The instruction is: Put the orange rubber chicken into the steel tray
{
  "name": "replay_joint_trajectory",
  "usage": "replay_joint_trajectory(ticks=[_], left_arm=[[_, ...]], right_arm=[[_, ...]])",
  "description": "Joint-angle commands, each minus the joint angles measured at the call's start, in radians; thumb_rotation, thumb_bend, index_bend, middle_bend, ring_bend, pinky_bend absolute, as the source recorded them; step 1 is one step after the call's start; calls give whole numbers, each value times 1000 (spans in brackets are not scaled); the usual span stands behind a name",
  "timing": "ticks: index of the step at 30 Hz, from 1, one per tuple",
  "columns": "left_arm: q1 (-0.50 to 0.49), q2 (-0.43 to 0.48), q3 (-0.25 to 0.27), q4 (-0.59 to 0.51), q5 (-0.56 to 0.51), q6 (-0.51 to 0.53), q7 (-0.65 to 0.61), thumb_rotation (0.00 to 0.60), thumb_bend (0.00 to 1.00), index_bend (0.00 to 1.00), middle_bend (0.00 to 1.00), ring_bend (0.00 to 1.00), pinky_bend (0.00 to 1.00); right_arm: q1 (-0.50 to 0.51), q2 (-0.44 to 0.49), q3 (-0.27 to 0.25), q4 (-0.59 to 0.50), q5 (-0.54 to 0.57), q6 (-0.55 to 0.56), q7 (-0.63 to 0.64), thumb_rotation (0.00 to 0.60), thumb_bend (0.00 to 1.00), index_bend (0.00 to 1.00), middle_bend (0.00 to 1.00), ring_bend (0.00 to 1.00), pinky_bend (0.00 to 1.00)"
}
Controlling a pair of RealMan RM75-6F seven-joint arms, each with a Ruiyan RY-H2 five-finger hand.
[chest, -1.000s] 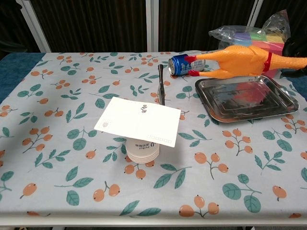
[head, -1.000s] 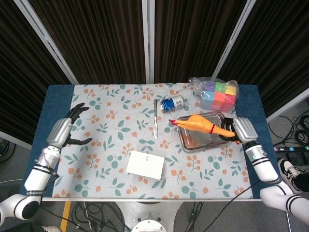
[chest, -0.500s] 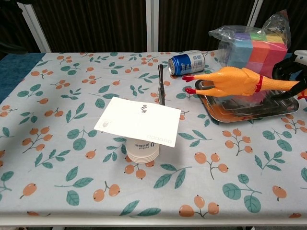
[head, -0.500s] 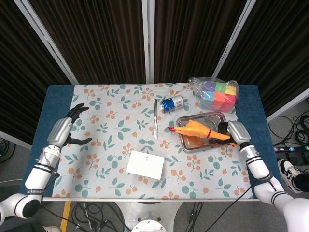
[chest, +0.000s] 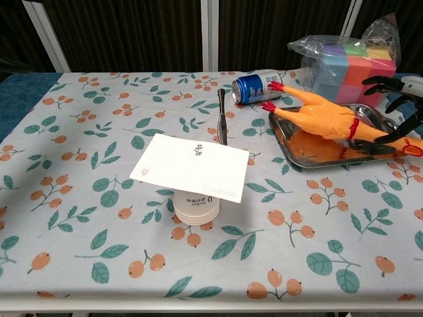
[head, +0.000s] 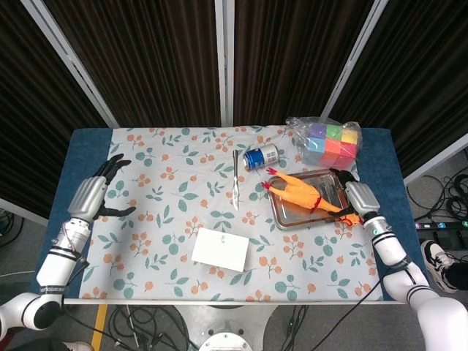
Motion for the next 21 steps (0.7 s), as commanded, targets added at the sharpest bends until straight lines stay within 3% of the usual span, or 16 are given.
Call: replay_joint_trajectory(ticks=[1, 6, 8, 10, 12, 17, 19, 21], left_arm=[[5, 9, 0, 2, 2, 8, 11, 600, 122, 185, 131, 103, 247], [21, 47, 8, 5, -2, 29, 66, 600, 122, 185, 131, 103, 247], [30, 65, 18, 5, -5, 36, 102, 600, 123, 185, 131, 103, 247], [44, 81, 30, 6, -15, 52, 147, 600, 124, 185, 131, 103, 246], [69, 73, 39, 20, -14, 105, 189, 600, 125, 185, 131, 103, 246], [142, 41, 71, 58, 9, 232, 256, 600, 126, 185, 131, 103, 246], [169, 32, 84, 65, 22, 270, 263, 600, 126, 185, 131, 104, 246], [200, 23, 99, 70, 38, 313, 271, 600, 126, 186, 131, 103, 244]], right_arm=[[-13, 36, 5, -40, -6, 48, -18, 600, 0, 0, 39, 0, 187], [-65, 172, 13, -217, -12, 172, -116, 600, 0, 0, 132, 35, 193], [-94, 242, 20, -318, -5, 220, -188, 600, 9, 87, 226, 95, 221], [-136, 326, 25, -448, 10, 274, -303, 600, 57, 270, 319, 165, 277], [-181, 408, 24, -591, 29, 316, -414, 600, 94, 315, 368, 220, 318], [-288, 551, 10, -862, 69, 419, -615, 600, 101, 310, 331, 204, 316], [-319, 588, 0, -933, 78, 440, -657, 600, 101, 262, 281, 155, 283], [-354, 618, -10, -996, 86, 467, -699, 600, 101, 140, 212, 79, 225]])
